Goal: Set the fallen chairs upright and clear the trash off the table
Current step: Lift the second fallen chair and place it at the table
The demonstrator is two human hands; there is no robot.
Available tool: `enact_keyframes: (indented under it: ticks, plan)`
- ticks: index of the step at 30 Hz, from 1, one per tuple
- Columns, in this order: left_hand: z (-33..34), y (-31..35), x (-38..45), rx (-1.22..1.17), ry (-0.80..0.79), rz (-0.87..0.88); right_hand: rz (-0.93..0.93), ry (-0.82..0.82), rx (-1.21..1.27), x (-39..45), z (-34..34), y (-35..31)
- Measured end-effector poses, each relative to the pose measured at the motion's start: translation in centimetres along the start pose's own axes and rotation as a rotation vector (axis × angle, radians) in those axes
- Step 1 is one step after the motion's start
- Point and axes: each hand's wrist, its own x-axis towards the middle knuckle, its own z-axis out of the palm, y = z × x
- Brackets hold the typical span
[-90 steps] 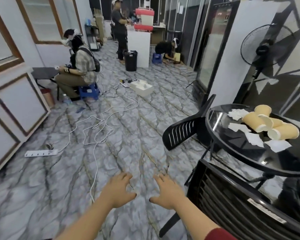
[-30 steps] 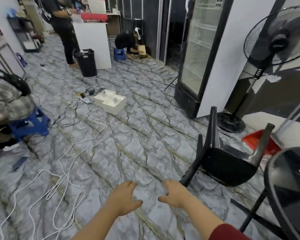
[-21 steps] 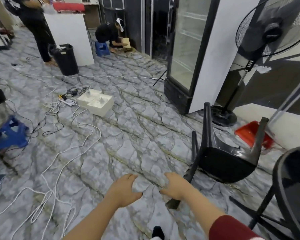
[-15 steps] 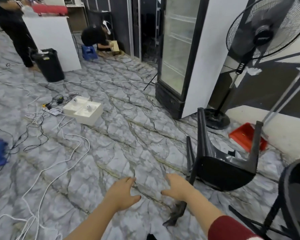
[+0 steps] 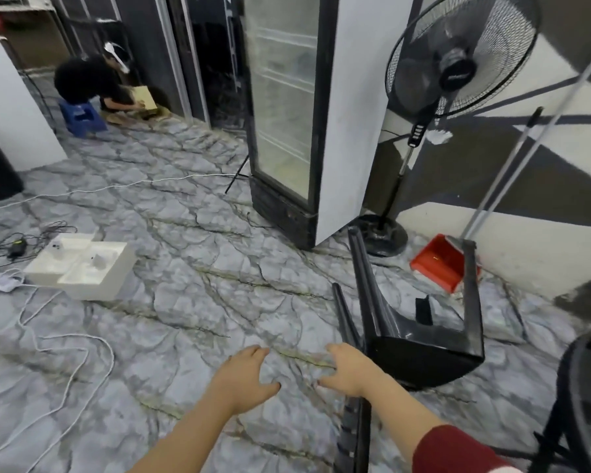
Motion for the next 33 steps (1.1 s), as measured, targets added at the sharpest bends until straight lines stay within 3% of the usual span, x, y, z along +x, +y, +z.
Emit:
enact_keyframes:
  ticks: [18, 33]
  plan:
    - [-12.9, -3.0, 22.7, 0.251, -0.294, 0.380, 0.375, 0.184, 0.357, 11.3, -7.1, -1.8]
    - [-9.3, 14.8, 31.3, 0.520, -0.476, 0.828, 0.733, 0.292, 0.625, 8.2, -6.7, 8.7]
